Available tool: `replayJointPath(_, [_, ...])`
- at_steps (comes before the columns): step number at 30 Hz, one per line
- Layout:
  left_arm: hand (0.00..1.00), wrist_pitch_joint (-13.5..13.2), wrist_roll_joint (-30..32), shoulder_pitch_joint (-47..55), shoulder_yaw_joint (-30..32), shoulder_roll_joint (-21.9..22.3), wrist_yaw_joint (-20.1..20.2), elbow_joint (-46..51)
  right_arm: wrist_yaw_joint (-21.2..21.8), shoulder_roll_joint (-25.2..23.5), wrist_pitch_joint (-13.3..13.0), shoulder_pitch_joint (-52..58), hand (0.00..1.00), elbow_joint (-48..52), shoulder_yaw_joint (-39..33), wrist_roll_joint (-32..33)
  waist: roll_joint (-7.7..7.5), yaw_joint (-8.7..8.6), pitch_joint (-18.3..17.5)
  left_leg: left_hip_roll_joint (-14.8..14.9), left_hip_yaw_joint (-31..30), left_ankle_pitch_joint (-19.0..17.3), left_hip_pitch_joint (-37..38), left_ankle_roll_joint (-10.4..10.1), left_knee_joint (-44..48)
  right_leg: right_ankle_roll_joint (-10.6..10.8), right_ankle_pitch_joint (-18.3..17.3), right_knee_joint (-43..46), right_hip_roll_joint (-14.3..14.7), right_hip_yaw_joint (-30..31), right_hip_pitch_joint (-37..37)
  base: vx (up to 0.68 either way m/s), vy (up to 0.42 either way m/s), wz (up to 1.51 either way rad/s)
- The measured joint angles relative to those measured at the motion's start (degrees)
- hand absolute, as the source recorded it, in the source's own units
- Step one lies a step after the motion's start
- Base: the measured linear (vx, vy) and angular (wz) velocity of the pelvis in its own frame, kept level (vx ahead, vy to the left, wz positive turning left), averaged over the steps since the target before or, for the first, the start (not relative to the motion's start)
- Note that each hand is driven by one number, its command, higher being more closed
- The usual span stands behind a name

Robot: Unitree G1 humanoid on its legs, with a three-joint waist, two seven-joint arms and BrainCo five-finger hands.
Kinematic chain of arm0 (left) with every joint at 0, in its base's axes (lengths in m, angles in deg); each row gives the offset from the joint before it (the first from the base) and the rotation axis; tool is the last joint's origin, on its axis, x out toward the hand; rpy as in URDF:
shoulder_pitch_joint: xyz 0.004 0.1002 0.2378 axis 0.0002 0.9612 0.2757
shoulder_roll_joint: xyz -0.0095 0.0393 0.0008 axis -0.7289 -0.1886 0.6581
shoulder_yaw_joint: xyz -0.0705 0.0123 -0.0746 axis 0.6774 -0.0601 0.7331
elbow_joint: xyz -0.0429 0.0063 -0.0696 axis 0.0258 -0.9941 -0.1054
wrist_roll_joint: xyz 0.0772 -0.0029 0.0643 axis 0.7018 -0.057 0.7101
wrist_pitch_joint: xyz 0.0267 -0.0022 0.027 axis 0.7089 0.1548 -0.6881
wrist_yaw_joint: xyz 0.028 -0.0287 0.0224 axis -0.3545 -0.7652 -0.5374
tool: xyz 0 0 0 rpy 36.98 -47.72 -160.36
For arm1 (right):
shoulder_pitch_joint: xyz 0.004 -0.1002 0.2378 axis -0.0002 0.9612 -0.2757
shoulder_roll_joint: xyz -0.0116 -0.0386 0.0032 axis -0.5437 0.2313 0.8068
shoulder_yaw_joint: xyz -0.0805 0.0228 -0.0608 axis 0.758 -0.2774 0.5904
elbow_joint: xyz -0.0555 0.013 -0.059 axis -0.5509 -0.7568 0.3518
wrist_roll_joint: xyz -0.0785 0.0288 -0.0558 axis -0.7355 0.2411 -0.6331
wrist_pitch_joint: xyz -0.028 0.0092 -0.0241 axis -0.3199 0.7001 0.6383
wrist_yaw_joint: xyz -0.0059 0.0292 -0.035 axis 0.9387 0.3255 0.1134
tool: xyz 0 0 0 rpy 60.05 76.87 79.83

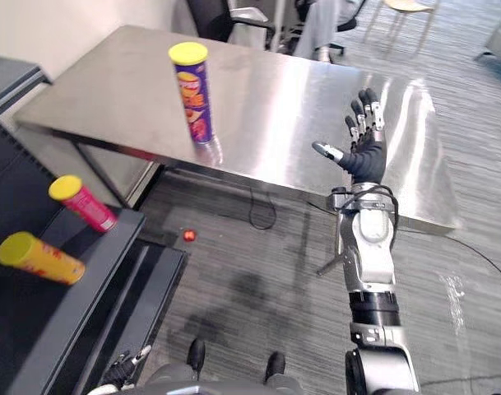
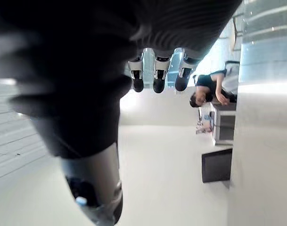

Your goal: Put the gum and the chips on the shelf.

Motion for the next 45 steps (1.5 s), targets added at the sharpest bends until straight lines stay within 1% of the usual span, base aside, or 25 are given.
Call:
replayJointPath(2, [0.00,0.0,-0.4,0.2,0.3,0.0,-0.1,0.2,-0.7,0.0,0.3,-3.9,0.00,-3.3,1.0,0.0,-0.67,1.52,0.6,0.0,-1.6,0.7,-0.4,0.0,-0.2,0.0,0.0,-0.1,0.1,-1.1,0.4,-0.02,-0.008,0.37])
replayJointPath(3, [0.00,0.0,-0.5,0.3,0.3,0.0,-0.1,0.2,-0.9,0.0,0.3,-4.9,0.00,-4.1,1.3,0.0,-0.78,1.77,0.7,-0.1,-2.0,0.8,-0.6,-0.1,-0.2,0.0,0.0,-0.2,0.1,-1.5,0.5,-0.03,-0.003,0.32])
replayJointPath(4, [0.00,0.0,-0.7,0.3,0.3,0.0,-0.1,0.7,-1.7,0.0,0.4,-7.4,0.00,-6.0,1.8,0.0,-1.10,2.47,1.0,-0.1,-2.8,1.2,-1.2,-0.1,-0.3,0.0,0.0,-0.3,0.0,-2.2,0.4,-0.02,-0.003,0.27])
replayJointPath(7, [0.00,0.0,-0.8,0.3,0.2,0.0,-0.2,1.1,-2.8,0.0,1.2,-11.1,0.00,-9.4,3.0,0.0,-1.37,2.89,1.1,-0.2,-4.1,2.0,-1.7,-0.2,-0.9,0.0,0.0,-0.5,0.1,-3.3,0.4,-0.03,-0.005,0.27])
replayJointPath(8, [0.00,0.0,-0.8,0.4,0.2,0.0,-0.3,1.4,-3.0,0.0,1.8,-13.5,0.00,-11.7,4.0,0.0,-1.48,3.29,1.2,-0.2,-4.3,2.1,-2.0,-0.3,-0.9,0.0,0.0,-0.5,0.1,-3.4,0.3,-0.02,0.003,0.11])
replayJointPath(10, [0.00,0.0,-0.8,0.3,0.1,0.0,-0.5,1.9,-3.4,0.0,2.0,-15.1,0.00,-13.5,4.6,0.0,-1.51,4.14,1.5,-0.1,-4.4,2.2,-2.1,-0.3,-0.9,-0.1,0.0,-0.6,0.2,-3.5,0.3,-0.02,-0.003,0.05])
replayJointPath(15, [0.00,0.0,-0.9,0.3,-0.1,0.0,-0.6,2.3,-4.2,0.0,2.5,-19.7,0.00,-18.0,5.7,-0.1,-1.77,4.31,2.2,0.1,-5.6,2.8,-3.0,-0.6,-0.9,-0.3,-0.1,-0.7,0.6,-4.4,0.0,-0.02,-0.010,0.09])
replayJointPath(17, [0.00,0.0,-0.9,0.3,-0.4,-0.1,-0.9,2.3,-4.5,0.0,2.6,-21.2,0.00,-19.6,6.1,-0.1,-1.81,4.66,2.4,0.1,-5.6,2.9,-3.2,-0.6,-0.9,-0.3,-0.1,-0.8,0.7,-4.5,-0.2,0.00,-0.005,0.02])
replayJointPath(20, [0.00,0.0,-0.9,-0.1,-0.5,-0.1,-1.4,2.3,-5.2,0.0,3.7,-23.4,0.00,-22.3,6.1,-0.1,-2.00,5.54,2.5,0.2,-5.8,2.9,-3.2,-0.6,-0.9,-0.3,-0.1,-1.1,0.8,-4.6,0.0,0.01,-0.004,0.01])
replayJointPath(22, [0.00,0.0,-2.2,-0.1,-1.0,-0.3,-1.5,2.3,-5.3,0.0,4.2,-25.2,0.00,-24.3,6.1,-0.1,-2.13,5.61,2.8,0.2,-5.9,2.8,-3.3,-0.6,-0.9,-0.3,-0.1,-1.4,0.9,-4.8,0.2,0.01,-0.008,0.06])
replayJointPath(28, [0.00,-0.1,-3.1,-0.8,-1.6,-0.6,-1.8,2.8,-6.4,0.0,4.5,-31.6,0.00,-29.2,6.1,-0.6,-2.46,5.76,4.9,0.3,-6.1,2.8,-3.5,-0.6,-0.8,-0.3,-0.1,-1.7,1.0,-5.0,0.2,0.00,0.000,0.00])
replayJointPath(37, [0.00,-0.1,-3.1,-1.3,-2.8,-1.0,-2.1,2.8,-6.5,0.0,4.8,-37.4,0.00,-35.5,6.2,-0.6,-2.72,6.20,5.4,0.3,-6.4,2.7,-5.0,-0.7,-0.1,-0.3,-0.1,-2.4,1.2,-5.5,-0.4,0.01,-0.001,0.01])
replayJointPath(39, [0.00,-0.1,-3.2,-1.9,-3.2,-1.1,-2.2,2.9,-6.5,0.0,4.9,-39.2,0.00,-35.9,6.2,-0.6,-2.62,6.56,6.4,0.4,-6.4,2.5,-5.1,-0.9,0.4,-0.3,-0.1,-2.4,1.4,-5.4,-0.4,0.00,0.000,0.00])
replayJointPath(41, [0.00,-0.2,-3.4,-2.0,-3.3,-1.1,-2.3,2.9,-6.5,0.0,4.9,-39.8,0.00,-37.2,6.2,-0.6,-2.62,6.99,6.5,0.5,-6.4,2.5,-5.2,-0.9,0.4,-0.3,-0.1,-2.4,1.4,-5.5,-0.4,0.00,0.000,0.00])
replayJointPath(42, [0.00,-0.2,-4.5,-2.1,-3.7,-1.1,-2.4,2.9,-6.5,0.0,5.3,-40.1,0.00,-37.7,6.2,-0.6,-2.62,7.26,6.5,0.5,-6.4,2.4,-5.2,-1.0,0.4,-0.3,-0.1,-2.5,1.4,-5.5,-0.4,0.00,0.000,0.00])
replayJointPath(45, [0.00,-0.1,-5.2,-2.4,-3.8,-1.2,-2.4,2.8,-6.6,0.0,5.9,-40.3,0.00,-38.2,6.2,-0.6,-2.63,7.45,6.5,0.5,-6.7,2.4,-5.7,-1.0,0.4,-0.3,-0.1,-2.5,1.4,-5.8,-0.6,0.01,0.007,0.06])
